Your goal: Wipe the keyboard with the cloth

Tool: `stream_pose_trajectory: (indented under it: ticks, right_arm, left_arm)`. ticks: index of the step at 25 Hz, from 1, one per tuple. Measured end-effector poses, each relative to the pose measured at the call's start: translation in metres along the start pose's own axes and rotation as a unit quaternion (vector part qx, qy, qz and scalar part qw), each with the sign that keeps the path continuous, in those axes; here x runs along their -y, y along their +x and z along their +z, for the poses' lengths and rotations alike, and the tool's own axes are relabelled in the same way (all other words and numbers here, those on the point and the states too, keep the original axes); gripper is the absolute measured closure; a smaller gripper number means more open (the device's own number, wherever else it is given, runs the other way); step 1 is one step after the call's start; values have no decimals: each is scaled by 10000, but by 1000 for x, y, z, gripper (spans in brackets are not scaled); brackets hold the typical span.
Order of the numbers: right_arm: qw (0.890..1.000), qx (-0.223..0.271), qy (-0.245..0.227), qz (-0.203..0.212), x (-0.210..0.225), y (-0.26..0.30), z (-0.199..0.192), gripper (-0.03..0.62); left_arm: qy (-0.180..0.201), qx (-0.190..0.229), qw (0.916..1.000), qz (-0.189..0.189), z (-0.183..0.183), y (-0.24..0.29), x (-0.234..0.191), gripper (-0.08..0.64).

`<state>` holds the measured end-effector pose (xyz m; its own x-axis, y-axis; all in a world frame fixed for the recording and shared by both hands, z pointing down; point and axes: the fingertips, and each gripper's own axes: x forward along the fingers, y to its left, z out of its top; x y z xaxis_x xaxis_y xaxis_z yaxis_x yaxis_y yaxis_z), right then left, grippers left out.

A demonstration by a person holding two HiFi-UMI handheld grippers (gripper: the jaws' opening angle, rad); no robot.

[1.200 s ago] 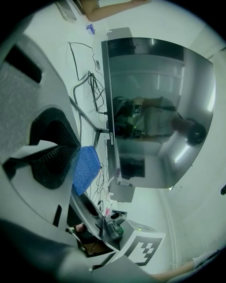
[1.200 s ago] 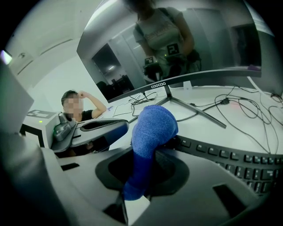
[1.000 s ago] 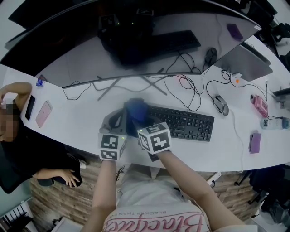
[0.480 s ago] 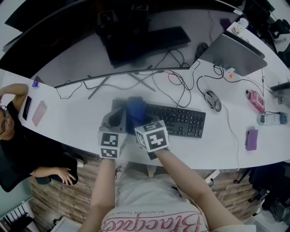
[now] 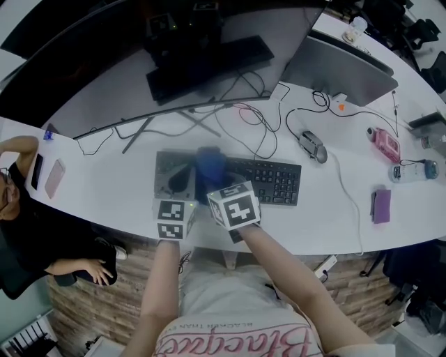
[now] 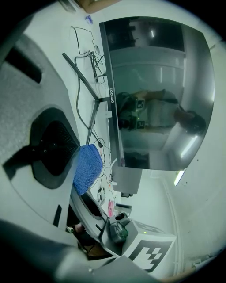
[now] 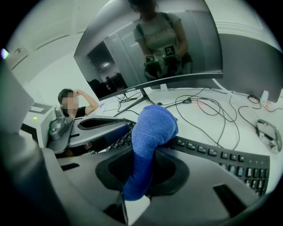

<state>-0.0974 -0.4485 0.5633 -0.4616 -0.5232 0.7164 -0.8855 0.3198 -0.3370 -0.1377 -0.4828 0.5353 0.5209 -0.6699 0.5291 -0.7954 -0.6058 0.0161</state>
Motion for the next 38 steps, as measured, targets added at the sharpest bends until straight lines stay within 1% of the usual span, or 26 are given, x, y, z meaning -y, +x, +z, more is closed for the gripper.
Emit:
stream_pose_trajectory:
  ticks: [6,13,19,23,38]
  right_arm:
    - [9999,-63,-39,-86,19,-15,-7,505]
    - [9999,-84,24,-118,41,-34,-16,505]
    - [9998,-129,-43,-160,59,-49,-23,505]
    - [9996,-168,-94,-185,72,-59,-29,505]
    - [9994,-199,2,-266,120,-96,-48,505]
  left_arm:
    - [-192,-27,9997,-142,0,5,23,555]
    - [-114,-44,9997,-211,5,13,49,555]
    - [-254,-52,9992,-291,7,21,72,555]
    - [-255,-56,9991,-324,7,27,90,555]
    - [-168,-57,9983,-552,17,51,151,555]
